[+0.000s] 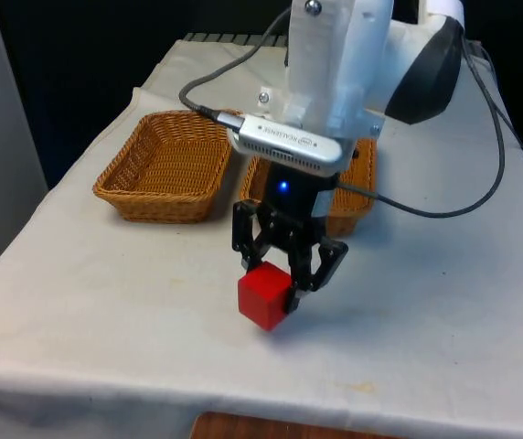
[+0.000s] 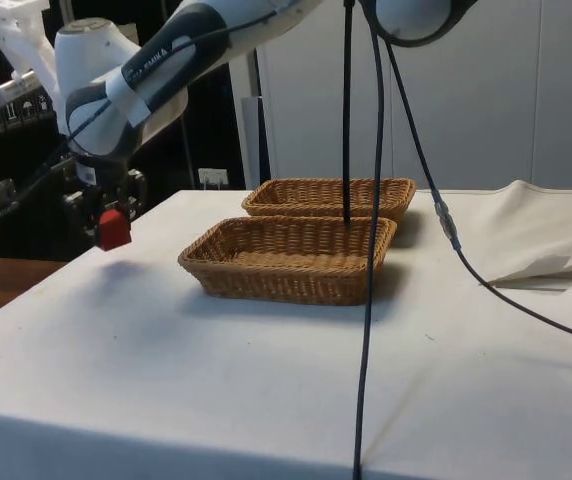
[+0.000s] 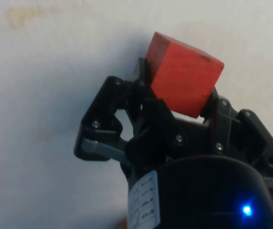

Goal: Pick up the red cube and place it into the right basket.

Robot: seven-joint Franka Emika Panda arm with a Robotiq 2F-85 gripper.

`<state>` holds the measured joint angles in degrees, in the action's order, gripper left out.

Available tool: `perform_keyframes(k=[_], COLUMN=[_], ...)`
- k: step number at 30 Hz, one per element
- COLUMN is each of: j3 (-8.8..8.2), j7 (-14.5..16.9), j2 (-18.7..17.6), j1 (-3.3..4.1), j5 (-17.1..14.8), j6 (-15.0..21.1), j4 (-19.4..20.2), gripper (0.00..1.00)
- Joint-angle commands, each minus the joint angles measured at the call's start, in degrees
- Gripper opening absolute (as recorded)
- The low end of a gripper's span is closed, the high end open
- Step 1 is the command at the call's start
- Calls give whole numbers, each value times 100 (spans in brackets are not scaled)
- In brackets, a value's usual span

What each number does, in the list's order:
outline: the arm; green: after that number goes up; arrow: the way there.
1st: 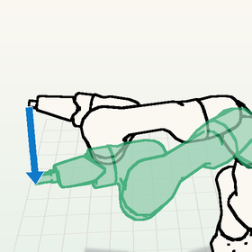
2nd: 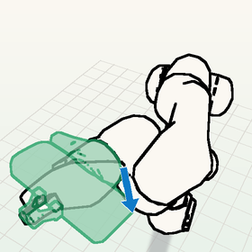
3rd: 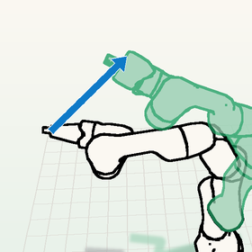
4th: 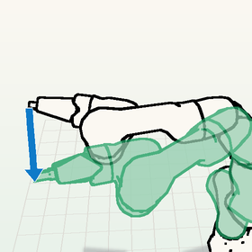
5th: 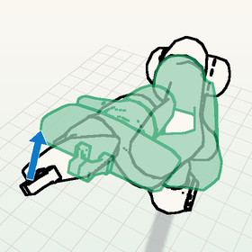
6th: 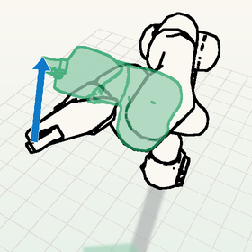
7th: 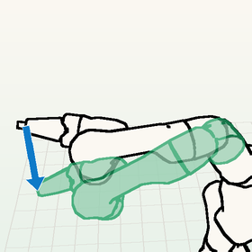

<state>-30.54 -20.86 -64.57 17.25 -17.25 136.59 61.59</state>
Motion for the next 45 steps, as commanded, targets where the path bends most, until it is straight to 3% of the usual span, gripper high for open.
perform_keyframes(k=[1,20,29,31,32,37,38,39,40,45], j3=[23,80,103,86,97,86,80,86,80,74], j7=[52,138,338,309,367,453,464,435,481,561], j2=[143,607,997,934,1060,1255,1289,1192,1324,1501], j1=[40,160,235,212,252,292,298,258,304,338], j5=[-23,-6,-17,-6,-17,0,0,0,0,11], j6=[69,-327,-607,-682,-665,-842,-877,-934,-917,-1094], j4=[189,498,745,636,785,882,900,762,911,985], gripper=[6,6,6,6,6,6,6,6,6,6])
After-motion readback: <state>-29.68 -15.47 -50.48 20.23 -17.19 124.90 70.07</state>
